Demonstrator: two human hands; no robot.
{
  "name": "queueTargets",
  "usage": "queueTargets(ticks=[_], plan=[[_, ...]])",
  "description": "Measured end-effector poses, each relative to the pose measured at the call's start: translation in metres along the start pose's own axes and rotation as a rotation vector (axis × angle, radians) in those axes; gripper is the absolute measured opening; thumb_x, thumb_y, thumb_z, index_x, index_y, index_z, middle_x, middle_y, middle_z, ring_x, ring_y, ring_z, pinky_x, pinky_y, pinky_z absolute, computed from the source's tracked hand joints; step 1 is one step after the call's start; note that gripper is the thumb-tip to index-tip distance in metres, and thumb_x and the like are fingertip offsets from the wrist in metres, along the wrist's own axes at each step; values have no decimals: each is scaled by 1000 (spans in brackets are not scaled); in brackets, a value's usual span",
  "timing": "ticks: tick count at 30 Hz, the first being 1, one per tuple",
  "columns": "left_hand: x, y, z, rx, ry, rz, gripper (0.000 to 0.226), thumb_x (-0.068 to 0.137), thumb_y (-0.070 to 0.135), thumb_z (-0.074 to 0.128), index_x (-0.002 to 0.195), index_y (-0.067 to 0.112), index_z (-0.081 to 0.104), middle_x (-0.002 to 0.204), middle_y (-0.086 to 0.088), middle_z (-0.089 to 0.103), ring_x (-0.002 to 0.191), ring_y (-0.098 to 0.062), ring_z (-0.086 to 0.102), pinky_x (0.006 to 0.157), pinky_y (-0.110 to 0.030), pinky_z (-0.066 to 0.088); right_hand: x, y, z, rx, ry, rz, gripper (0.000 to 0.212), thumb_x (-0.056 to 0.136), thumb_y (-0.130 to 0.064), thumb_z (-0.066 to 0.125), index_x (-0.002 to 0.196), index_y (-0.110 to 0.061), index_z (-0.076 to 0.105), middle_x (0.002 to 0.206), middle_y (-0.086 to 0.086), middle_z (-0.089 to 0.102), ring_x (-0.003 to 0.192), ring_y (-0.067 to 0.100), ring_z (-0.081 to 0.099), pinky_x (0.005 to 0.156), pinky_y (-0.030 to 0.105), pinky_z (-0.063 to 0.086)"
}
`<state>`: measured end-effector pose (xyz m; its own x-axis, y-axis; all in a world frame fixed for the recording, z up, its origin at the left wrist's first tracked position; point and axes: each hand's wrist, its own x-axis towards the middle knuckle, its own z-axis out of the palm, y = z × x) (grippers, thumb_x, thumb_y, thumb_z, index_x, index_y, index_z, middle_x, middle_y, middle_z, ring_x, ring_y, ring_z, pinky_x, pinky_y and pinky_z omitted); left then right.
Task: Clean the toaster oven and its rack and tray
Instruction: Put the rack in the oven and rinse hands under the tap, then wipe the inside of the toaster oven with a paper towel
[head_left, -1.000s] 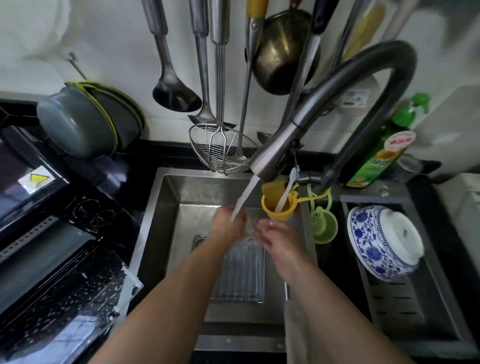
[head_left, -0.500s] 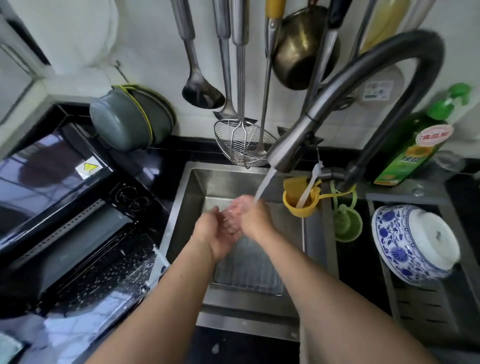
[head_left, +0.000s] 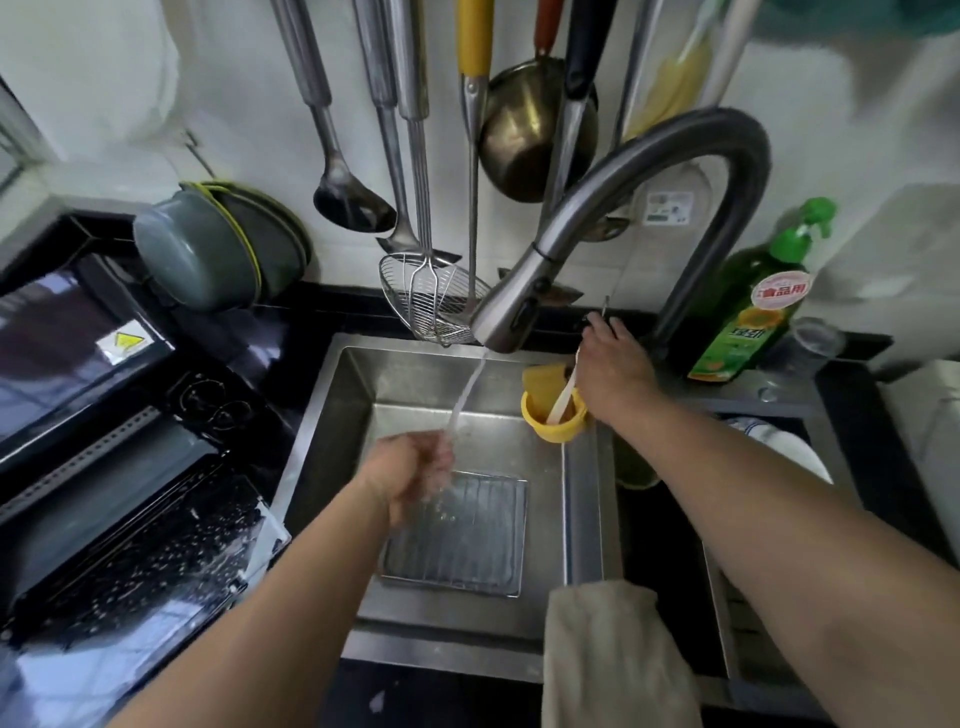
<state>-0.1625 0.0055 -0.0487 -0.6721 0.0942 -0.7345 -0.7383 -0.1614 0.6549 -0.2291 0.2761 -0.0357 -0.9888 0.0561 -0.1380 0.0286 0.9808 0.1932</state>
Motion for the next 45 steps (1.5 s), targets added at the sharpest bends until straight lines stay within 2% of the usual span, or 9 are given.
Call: queueTargets(ticks=[7, 13, 16, 21, 24, 26, 33, 37, 45], plan=[[-20, -9, -16, -203, -81, -16, 18, 104, 14, 51, 109, 7, 66, 96, -14, 71, 85, -24, 71, 78, -31, 59, -54, -70, 3, 1655, -245, 413, 15, 93, -14, 57, 94, -6, 70, 98, 12, 71, 97, 33, 67, 94, 42, 50], [9, -77, -33, 893, 194, -45, 70, 98, 29, 61, 159, 39, 29, 173, -8, 0, 158, -41, -1, 124, -66, 3, -138, -124, 104, 958, -716, -37, 50, 97, -9, 50, 146, -16, 46, 152, 15, 40, 105, 19, 52, 85, 18, 41], [-13, -54, -39, 908, 109, 261, 27, 89, 25, 73, 115, 23, 65, 120, -9, 63, 114, -32, 62, 96, -37, 51, -116, -92, 70, 1223, -452, 57, 31, 87, 0, 65, 114, -14, 64, 119, 14, 62, 83, 21, 58, 64, 27, 41], [-30, -34, -32, 1123, 335, 566, 35, 88, -5, 56, 67, 22, 52, 70, 1, 59, 64, -23, 58, 55, -13, 39, -116, -105, 25, 1087, 19, 164, 24, 77, 4, 58, 67, -15, 49, 71, 3, 52, 67, 22, 53, 58, 28, 34], [-33, -53, -31, 1765, -87, -7, 91, 89, 6, 73, 161, 34, 26, 168, -8, 8, 154, -46, 18, 122, -46, 27, -131, -120, 50, 679, -713, -64, 69, 85, -5, 67, 149, -17, 42, 159, 13, 27, 142, 34, 38, 104, 33, 43], [-42, -54, -30, 1867, -170, -162, 126, 87, 15, 79, 156, 47, -22, 156, 1, -38, 151, -44, -24, 119, -71, 1, -138, -105, 51, 815, -876, -33, 98, 87, -2, 68, 159, -28, 7, 163, 12, -21, 153, 28, 6, 113, 29, 31], [-107, 29, 66, 1306, -106, 371, 31, 99, 14, 58, 129, 17, 66, 124, -10, 70, 110, -27, 68, 96, -34, 53, -145, -6, -52, 1596, -307, 233, 39, 88, -3, 64, 119, -27, 62, 132, 3, 56, 114, 22, 61, 99, 42, 53], [-169, 94, 148, 1063, -259, 523, 19, 98, -2, 54, 107, 10, 66, 89, -12, 72, 68, -19, 63, 60, -20, 50, -140, 81, -160, 1892, 68, 331, 18, 97, -6, 59, 114, -7, 64, 98, 12, 73, 84, 21, 70, 79, 33, 57], [-199, 127, 213, 1166, -174, 743, 11, 100, 20, 61, 105, 23, 71, 100, -4, 72, 90, -17, 67, 84, -30, 53, -136, 202, -216, 2268, 312, 479, 6, 96, -11, 57, 101, -7, 59, 84, 7, 61, 66, 16, 59, 60, 24, 48]])
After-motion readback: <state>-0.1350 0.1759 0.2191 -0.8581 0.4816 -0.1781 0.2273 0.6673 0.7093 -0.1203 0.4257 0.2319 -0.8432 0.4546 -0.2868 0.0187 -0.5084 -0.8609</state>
